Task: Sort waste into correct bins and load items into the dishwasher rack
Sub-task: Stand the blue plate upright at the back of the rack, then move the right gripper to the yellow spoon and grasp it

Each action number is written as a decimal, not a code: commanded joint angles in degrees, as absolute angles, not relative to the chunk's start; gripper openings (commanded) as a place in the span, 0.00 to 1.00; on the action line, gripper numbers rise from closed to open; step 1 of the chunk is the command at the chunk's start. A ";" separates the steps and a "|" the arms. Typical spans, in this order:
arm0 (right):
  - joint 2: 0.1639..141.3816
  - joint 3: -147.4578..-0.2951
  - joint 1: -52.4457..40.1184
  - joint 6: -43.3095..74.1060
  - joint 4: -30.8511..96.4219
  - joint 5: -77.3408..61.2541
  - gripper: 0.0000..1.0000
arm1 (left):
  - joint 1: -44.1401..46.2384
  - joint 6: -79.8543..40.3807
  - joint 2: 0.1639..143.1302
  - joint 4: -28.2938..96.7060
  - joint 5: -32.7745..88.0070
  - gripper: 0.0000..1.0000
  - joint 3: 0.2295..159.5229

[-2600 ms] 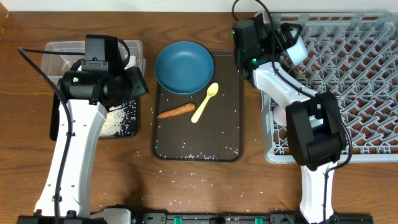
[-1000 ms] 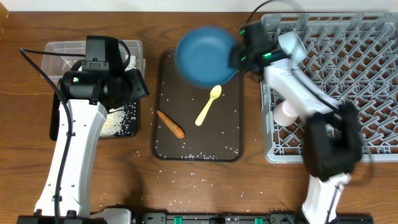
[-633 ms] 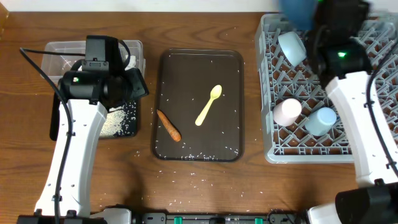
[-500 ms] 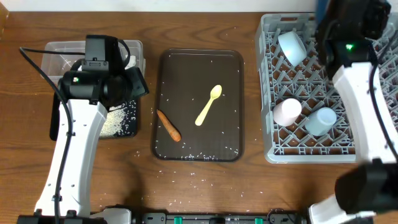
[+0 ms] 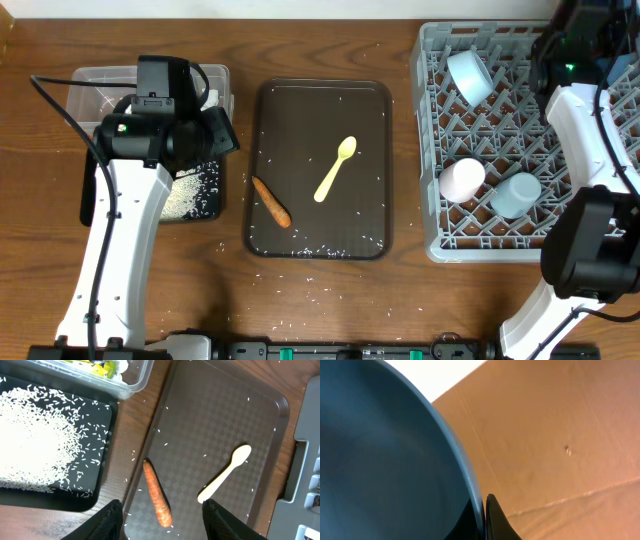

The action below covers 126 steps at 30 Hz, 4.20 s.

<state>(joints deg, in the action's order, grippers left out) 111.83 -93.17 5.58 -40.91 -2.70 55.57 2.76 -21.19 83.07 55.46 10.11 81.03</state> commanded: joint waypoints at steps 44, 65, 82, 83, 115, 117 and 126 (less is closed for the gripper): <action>117.23 -93.69 3.84 -36.73 19.51 36.99 0.85 | 2.52 -21.69 85.84 53.91 9.61 0.54 80.68; 102.87 -93.69 8.95 -23.53 29.95 10.00 0.99 | 2.55 -21.69 85.84 53.93 9.61 0.54 80.71; 94.50 -93.69 8.86 -4.08 34.96 -20.95 0.99 | 2.55 -21.69 85.84 53.93 9.58 0.54 80.71; 94.50 -93.69 8.67 -4.05 35.24 -24.40 0.99 | 2.52 -21.69 85.84 53.93 9.61 0.54 80.68; 120.88 -93.47 -32.67 44.36 47.59 -3.29 0.41 | 2.52 -20.34 85.82 53.98 3.33 0.54 80.71; 122.39 -93.45 -33.01 44.36 47.64 -3.46 0.40 | 2.52 -20.32 85.82 53.98 3.33 0.54 80.71; 125.84 -93.25 -35.68 44.31 45.84 -2.94 0.36 | 2.52 -19.07 85.82 54.41 3.33 0.54 80.71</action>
<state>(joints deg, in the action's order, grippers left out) 124.53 -93.54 -34.04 43.42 46.35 -3.97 2.76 -20.45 85.49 53.91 4.25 81.01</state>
